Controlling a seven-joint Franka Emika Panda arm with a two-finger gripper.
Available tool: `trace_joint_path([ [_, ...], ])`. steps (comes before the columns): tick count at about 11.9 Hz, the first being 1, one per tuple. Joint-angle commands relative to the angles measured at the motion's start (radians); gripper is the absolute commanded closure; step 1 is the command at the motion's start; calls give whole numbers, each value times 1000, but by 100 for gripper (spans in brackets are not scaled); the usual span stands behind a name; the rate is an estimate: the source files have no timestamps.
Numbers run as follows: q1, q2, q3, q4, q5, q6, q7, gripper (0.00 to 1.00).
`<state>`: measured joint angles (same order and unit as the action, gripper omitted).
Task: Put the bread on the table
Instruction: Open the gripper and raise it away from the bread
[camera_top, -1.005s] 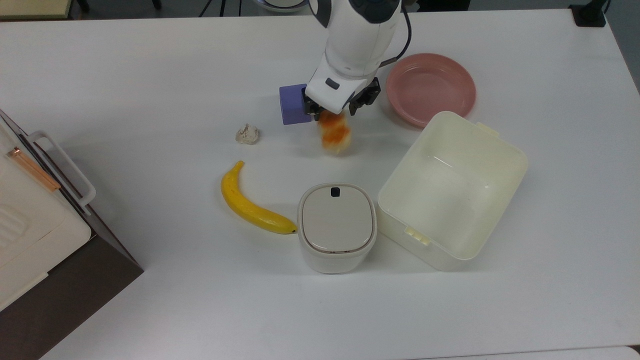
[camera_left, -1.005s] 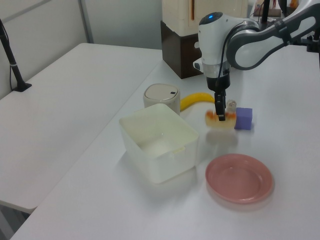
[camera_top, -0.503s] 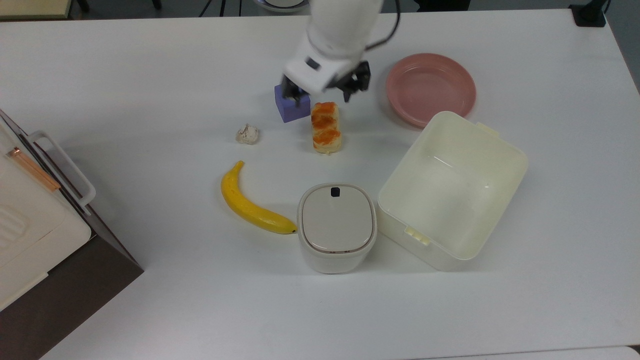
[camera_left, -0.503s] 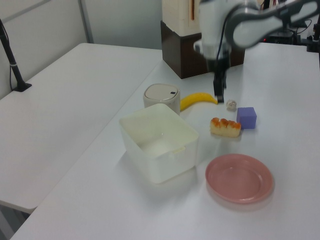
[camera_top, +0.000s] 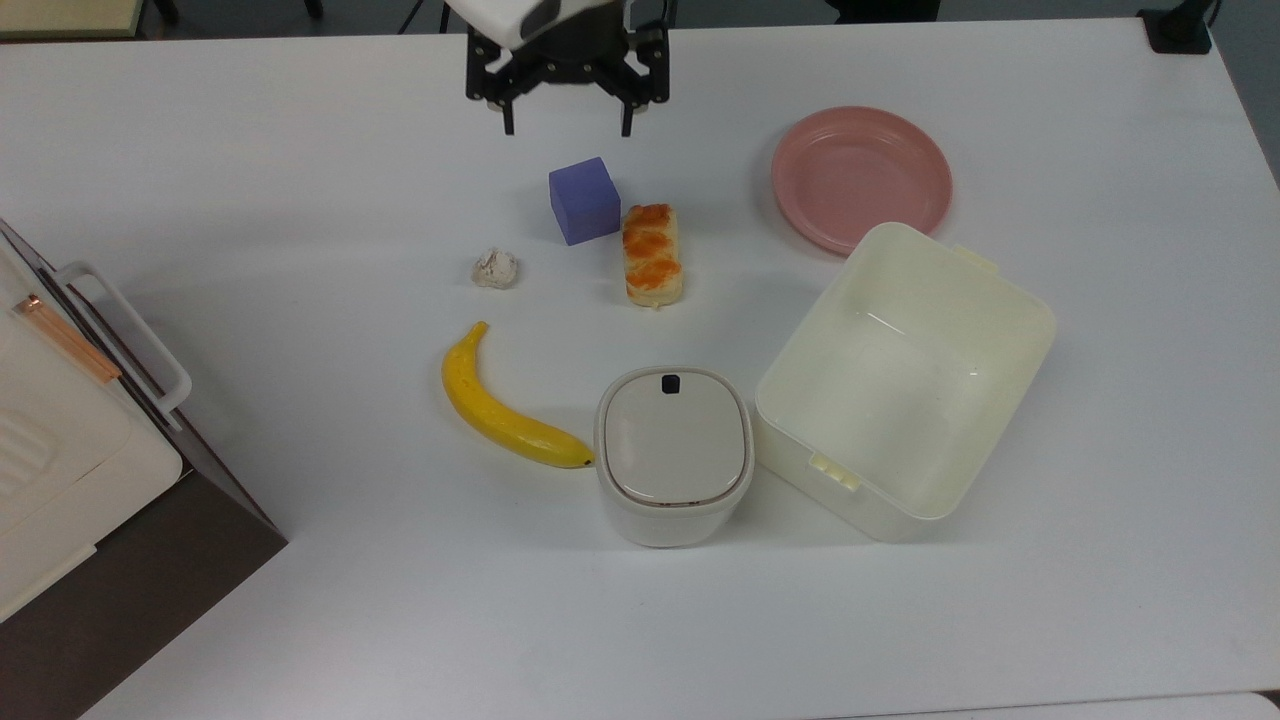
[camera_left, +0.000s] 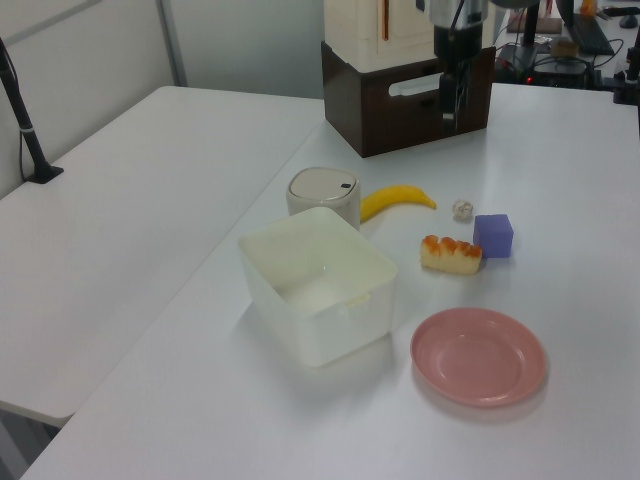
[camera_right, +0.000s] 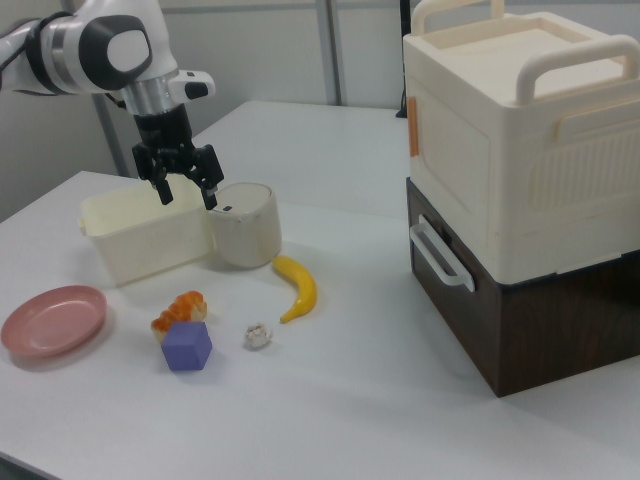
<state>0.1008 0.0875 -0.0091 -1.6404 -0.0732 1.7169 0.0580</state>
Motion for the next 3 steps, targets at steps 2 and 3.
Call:
trace_joint_path([
  [2,-20,-23,-18,-10,88,-14,23,0],
  [3,-20,-23,-37,-9,108,-10,23,0],
])
